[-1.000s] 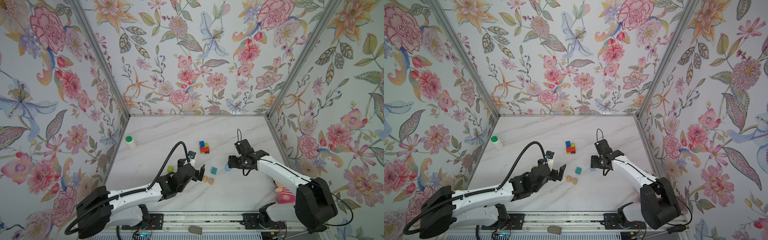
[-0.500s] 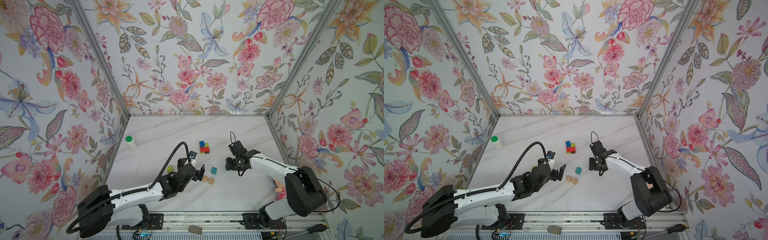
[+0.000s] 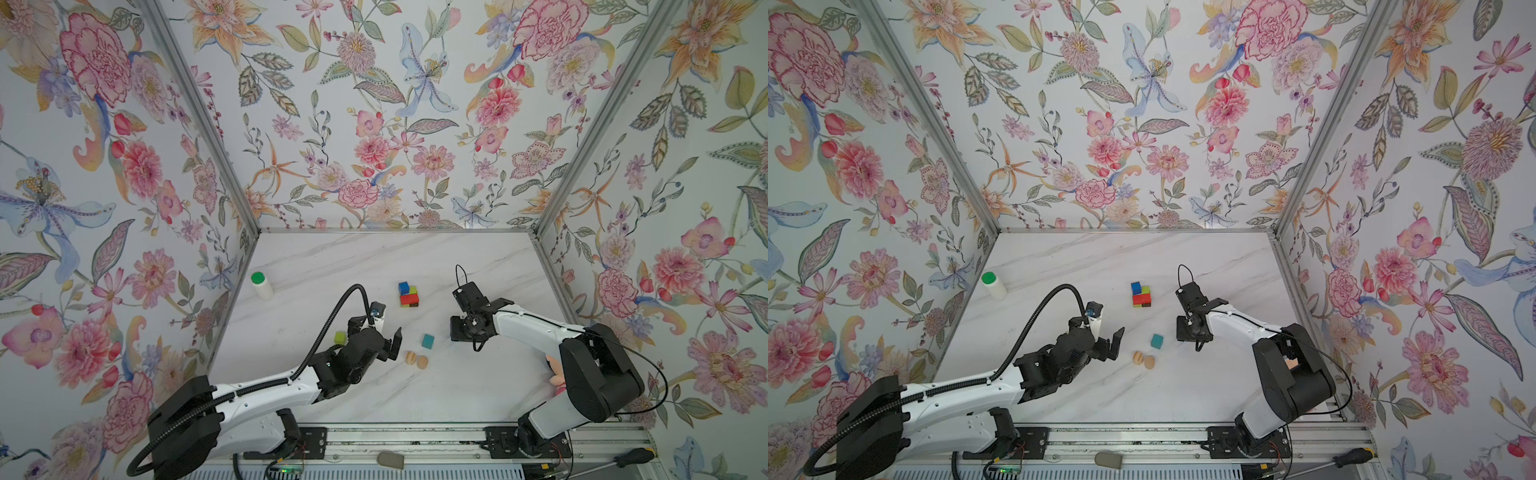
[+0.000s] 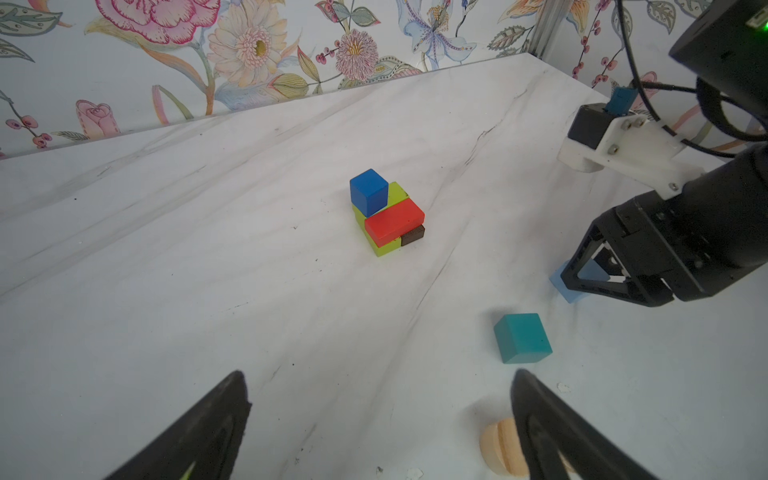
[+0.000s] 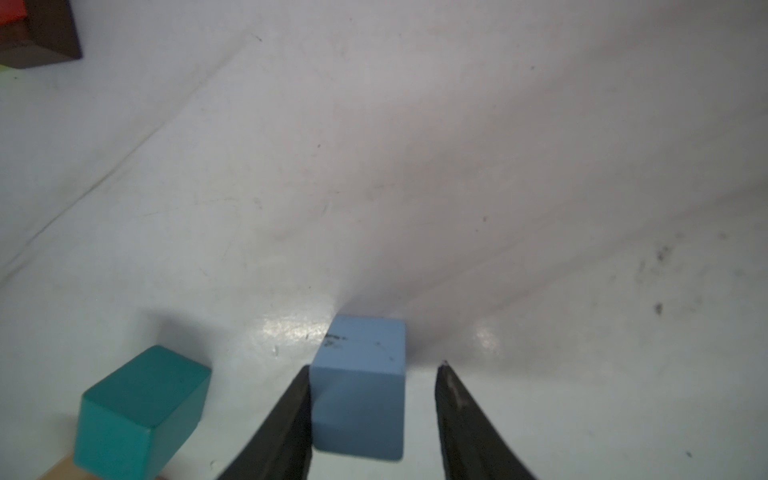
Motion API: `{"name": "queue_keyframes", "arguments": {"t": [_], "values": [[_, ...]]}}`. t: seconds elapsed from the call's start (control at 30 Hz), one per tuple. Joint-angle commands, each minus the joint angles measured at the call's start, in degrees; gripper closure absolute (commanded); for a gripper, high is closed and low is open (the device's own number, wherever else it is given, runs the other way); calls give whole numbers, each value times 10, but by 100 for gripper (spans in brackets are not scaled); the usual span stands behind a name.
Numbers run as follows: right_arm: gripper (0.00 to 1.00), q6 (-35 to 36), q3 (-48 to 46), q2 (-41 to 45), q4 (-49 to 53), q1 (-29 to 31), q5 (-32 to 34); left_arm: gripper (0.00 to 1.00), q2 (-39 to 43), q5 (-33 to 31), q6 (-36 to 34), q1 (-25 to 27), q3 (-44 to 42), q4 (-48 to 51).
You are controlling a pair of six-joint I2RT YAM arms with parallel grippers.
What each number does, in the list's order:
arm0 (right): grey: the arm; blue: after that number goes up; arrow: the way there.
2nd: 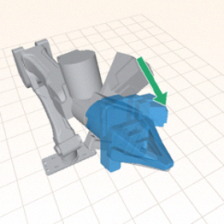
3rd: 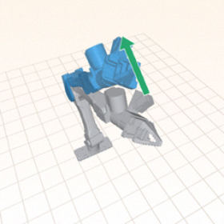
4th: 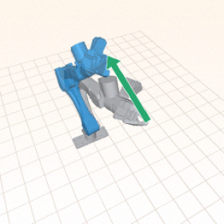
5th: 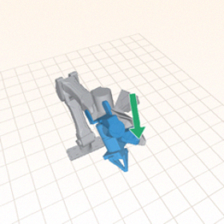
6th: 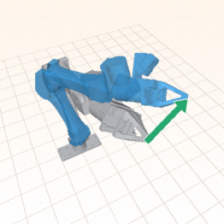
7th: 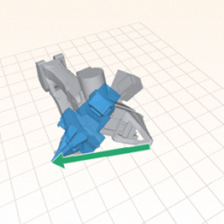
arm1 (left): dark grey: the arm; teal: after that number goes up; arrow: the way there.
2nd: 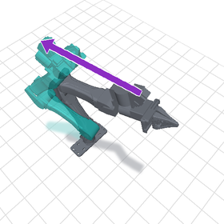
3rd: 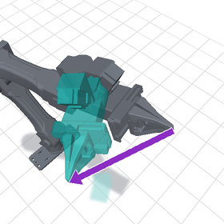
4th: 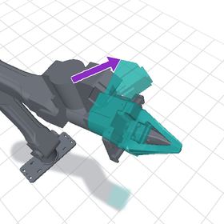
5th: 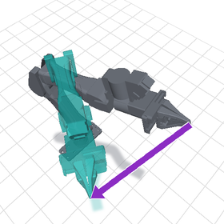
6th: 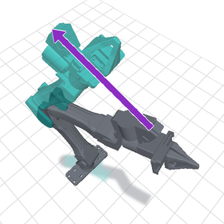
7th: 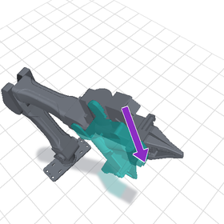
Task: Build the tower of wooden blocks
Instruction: 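Close the right gripper on the light-blue cube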
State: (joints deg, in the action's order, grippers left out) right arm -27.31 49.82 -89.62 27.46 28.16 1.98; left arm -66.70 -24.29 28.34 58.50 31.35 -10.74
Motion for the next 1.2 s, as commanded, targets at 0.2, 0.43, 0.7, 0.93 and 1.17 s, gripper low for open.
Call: {"name": "queue_keyframes", "arguments": {"t": [0.2,0.43,0.7,0.93,1.17], "values": [[52,-3,13,5,0,-4,13,1,17,-3,0,-10,-11,-1],[59,0,13,1,1,-9,11,1,17,-4,2,-10,-13,3],[69,1,20,5,12,-7,14,1,21,-6,2,-13,-19,0],[71,7,64,5,26,-6,2,1,29,-2,-6,-27,-26,-2],[71,26,164,-49,32,-8,-27,1,41,14,-10,-62,-39,-6]]}}
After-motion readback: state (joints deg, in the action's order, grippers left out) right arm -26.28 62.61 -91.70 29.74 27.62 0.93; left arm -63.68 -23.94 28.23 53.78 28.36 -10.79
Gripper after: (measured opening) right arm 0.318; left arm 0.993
